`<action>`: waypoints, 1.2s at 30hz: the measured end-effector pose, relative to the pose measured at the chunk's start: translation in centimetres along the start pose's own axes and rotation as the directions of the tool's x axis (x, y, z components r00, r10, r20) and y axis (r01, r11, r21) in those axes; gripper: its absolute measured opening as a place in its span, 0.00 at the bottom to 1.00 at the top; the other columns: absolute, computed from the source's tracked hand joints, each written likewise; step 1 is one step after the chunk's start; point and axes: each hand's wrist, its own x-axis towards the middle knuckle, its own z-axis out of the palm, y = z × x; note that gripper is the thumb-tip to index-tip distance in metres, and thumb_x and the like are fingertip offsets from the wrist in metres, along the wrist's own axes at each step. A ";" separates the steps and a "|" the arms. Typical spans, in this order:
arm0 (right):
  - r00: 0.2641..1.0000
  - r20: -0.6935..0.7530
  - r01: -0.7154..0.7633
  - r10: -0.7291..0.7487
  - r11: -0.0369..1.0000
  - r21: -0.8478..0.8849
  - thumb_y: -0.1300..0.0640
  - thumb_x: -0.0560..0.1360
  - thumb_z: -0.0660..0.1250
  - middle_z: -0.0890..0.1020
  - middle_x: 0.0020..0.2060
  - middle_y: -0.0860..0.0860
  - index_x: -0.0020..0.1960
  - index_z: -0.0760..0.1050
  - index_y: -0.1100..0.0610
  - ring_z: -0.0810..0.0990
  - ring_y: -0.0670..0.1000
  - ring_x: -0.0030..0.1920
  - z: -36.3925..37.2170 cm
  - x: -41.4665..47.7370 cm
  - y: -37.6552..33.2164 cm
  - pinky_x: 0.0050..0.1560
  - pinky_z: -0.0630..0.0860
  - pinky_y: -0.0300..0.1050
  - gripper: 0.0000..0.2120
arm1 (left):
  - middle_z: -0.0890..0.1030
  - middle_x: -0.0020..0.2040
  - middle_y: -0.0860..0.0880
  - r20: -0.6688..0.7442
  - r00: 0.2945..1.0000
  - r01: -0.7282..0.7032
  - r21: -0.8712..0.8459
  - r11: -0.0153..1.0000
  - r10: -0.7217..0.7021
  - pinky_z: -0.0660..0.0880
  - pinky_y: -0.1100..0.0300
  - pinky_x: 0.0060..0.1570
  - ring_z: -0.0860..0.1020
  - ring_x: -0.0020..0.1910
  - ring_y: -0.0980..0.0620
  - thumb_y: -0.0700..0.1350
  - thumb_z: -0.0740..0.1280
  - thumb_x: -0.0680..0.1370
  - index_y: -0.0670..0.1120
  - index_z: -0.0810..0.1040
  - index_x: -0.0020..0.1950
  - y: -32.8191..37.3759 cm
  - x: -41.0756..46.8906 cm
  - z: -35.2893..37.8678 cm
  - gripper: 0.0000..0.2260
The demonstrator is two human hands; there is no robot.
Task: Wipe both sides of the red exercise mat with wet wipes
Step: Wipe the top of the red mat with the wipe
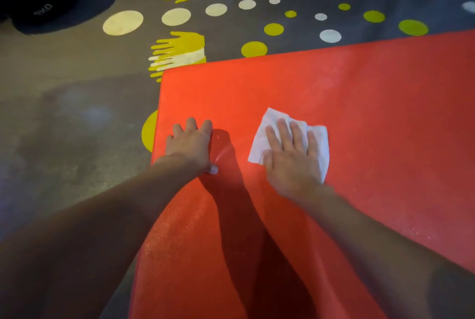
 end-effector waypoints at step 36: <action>0.993 0.030 0.114 -0.113 0.993 -0.039 0.40 0.75 0.36 0.46 0.81 0.49 0.80 0.49 0.46 0.44 0.53 0.80 -1.3 11.7 1.0 0.76 0.41 0.58 0.35 | 0.36 0.79 0.42 0.238 0.969 0.059 0.033 0.998 -0.065 0.56 0.31 0.70 0.42 0.77 0.30 0.54 0.84 0.59 0.51 0.36 0.79 -0.8 6.4 -2.1 0.66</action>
